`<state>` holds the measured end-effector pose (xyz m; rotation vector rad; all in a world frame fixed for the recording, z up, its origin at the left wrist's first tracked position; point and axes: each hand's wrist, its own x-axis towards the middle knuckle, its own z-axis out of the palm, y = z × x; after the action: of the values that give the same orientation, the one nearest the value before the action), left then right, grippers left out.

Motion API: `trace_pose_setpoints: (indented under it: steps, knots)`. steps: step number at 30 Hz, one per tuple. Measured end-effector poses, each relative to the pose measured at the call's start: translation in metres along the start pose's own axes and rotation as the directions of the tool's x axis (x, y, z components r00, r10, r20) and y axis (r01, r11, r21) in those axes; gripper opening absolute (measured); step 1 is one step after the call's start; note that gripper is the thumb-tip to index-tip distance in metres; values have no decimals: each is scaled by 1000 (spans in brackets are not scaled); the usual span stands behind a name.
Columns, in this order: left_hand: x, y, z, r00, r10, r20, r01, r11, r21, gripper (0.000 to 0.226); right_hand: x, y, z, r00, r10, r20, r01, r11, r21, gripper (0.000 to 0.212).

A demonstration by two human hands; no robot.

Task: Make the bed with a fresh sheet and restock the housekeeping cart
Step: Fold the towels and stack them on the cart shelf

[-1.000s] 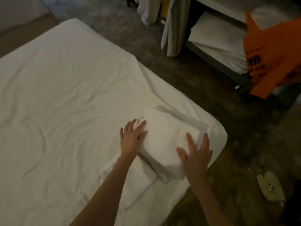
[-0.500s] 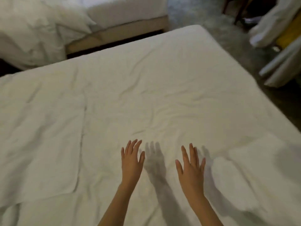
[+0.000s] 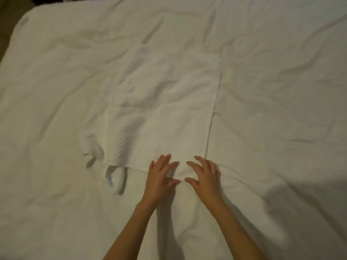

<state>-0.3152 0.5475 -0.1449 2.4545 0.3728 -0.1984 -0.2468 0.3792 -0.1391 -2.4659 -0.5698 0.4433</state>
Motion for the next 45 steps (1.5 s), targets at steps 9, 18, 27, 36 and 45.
trace_pose_setpoints:
  steps: [9, 18, 27, 36, 45]
  knots:
    - [-8, 15, 3, 977, -70, -200, 47, 992, -117, 11, -4, 5, -19, 998, 7, 58, -20, 974, 228, 8]
    - [-34, 133, -56, 916, -66, -395, -17, 979, -203, 24, -32, -35, -156, 985, -16, -170, 78, 927, 366, 5]
    - [-90, 316, -136, 837, -76, -542, -204, 876, -437, 8, -113, -76, -344, 898, -152, -413, 315, 877, 362, 8]
    - [-146, 472, -199, 854, 236, -463, -412, 850, -327, 15, -187, -105, -482, 872, -292, -394, 458, 771, 442, 21]
    - [-172, 554, -218, 799, 141, -584, -506, 682, -528, 7, -235, -65, -509, 920, -153, -362, 341, 770, 539, 14]
